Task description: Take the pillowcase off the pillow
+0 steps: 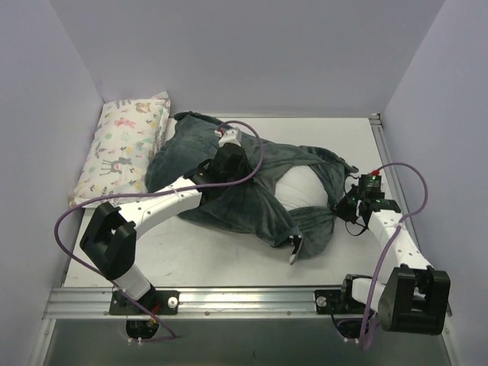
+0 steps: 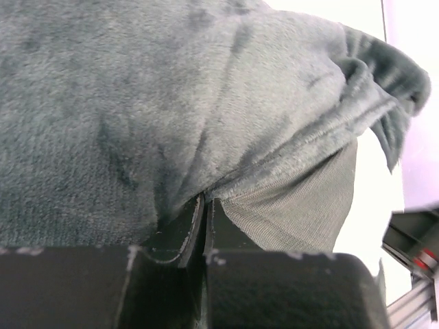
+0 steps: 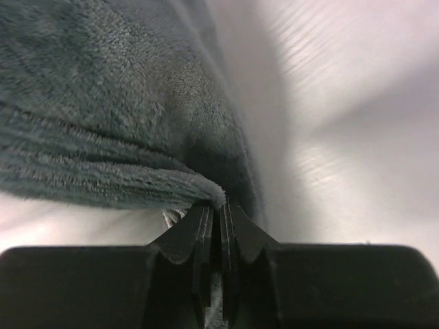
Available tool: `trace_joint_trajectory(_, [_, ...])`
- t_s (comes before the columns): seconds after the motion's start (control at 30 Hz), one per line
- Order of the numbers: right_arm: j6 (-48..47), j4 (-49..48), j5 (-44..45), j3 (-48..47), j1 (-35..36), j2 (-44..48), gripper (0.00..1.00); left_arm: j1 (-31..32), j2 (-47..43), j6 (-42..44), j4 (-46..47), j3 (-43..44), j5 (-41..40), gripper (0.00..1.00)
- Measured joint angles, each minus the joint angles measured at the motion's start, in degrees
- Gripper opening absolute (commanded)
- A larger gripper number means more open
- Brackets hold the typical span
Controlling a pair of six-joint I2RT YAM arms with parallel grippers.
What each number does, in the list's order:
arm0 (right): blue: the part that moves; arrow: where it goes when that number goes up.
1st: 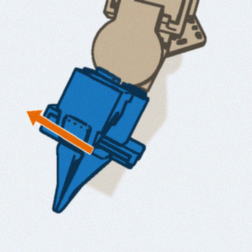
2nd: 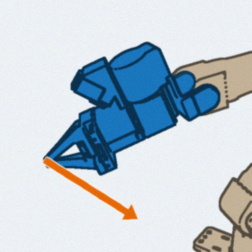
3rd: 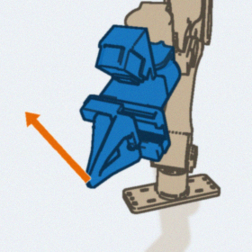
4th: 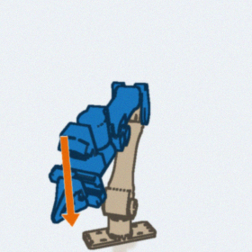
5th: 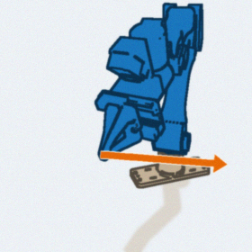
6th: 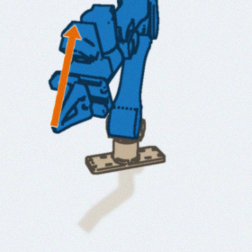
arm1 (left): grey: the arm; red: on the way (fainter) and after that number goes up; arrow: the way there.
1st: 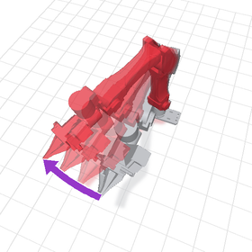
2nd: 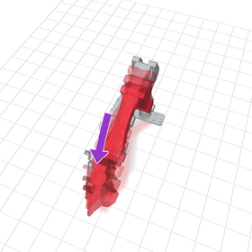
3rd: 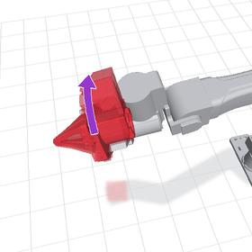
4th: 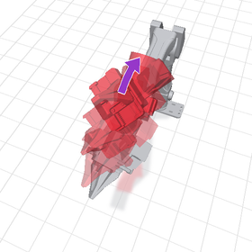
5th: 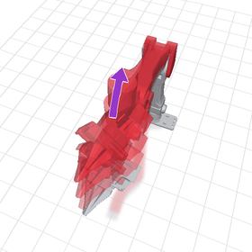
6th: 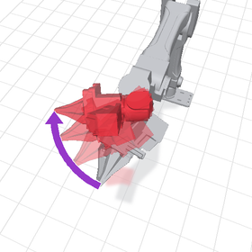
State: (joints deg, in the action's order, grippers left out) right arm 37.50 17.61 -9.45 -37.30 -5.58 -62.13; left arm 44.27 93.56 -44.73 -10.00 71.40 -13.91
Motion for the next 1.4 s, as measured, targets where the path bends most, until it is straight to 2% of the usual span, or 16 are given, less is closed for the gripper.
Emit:
trace_joint_trajectory(0.1, [0.9, -5.6, -2.9, 1.3, 3.0, -5.7, 0.01, 0.0, -0.1, 1.9, 0.5, -0.2, 1.4, 0.00])
trace_joint_trajectory(0.13, [1.2, -7.3, -3.4, 1.8, 4.5, -6.2, 0.10, 0.1, 0.0, 2.9, 0.7, -0.2, 1.5, 0.00])
trace_joint_trajectory(0.17, [1.5, -9.1, -4.0, 2.4, 5.6, -6.2, 0.13, 0.3, 0.2, 3.9, 0.6, -0.1, 1.4, 0.01])
trace_joint_trajectory(0.27, [2.3, -14.2, -7.1, 4.3, 6.2, -5.7, 0.11, 1.4, 1.7, 7.1, -0.6, 1.7, -0.4, 0.06])
trace_joint_trajectory(0.5, [11.3, -30.8, -20.4, 7.3, 5.7, -3.9, 0.10, 4.4, 5.0, 12.9, -6.6, 8.7, -5.7, 0.27])
trace_joint_trajectory(0.6, [16.2, -37.2, -25.7, 6.4, 5.7, -3.7, 0.11, 4.5, 5.2, 14.7, -9.6, 11.2, -6.7, 0.44])
trace_joint_trajectory(0.73, [22.1, -44.7, -31.2, 3.6, 6.4, -3.7, 0.10, 4.9, 5.5, 16.1, -12.5, 14.3, -6.9, 0.56])
trace_joint_trajectory(0.87, [25.1, -50.2, -35.5, 0.5, 8.6, -3.7, 0.08, 6.1, 5.6, 17.0, -15.9, 17.7, -5.7, 0.65])
trace_joint_trajectory(0.93, [25.9, -51.5, -36.7, 0.5, 9.0, -3.7, 0.03, 6.7, 5.6, 17.2, -17.6, 19.5, -5.3, 0.67])
trace_joint_trajectory(1.03, [25.2, -50.2, -36.9, 0.4, 9.1, -3.6, 0.01, 6.8, 5.6, 17.7, -19.7, 21.8, -4.9, 0.68])
trace_joint_trajectory(1.1, [23.0, -45.4, -35.8, -0.1, 9.1, -2.9, 0.01, 6.8, 5.6, 18.0, -20.8, 23.4, -4.6, 0.67])
trace_joint_trajectory(1.17, [18.7, -37.6, -32.9, -1.2, 9.3, -1.2, 0.05, 6.8, 5.6, 18.2, -21.2, 24.7, -4.3, 0.67])
trace_joint_trajectory(1.37, [5.8, -15.8, -20.4, -6.1, 9.4, 4.5, 0.13, 7.6, 5.6, 18.7, -22.4, 25.6, -3.2, 0.85])
trace_joint_trajectory(1.4, [3.9, -12.9, -18.1, -6.4, 9.4, 5.0, 0.17, 8.2, 5.7, 18.8, -22.6, 25.6, -3.2, 0.86])
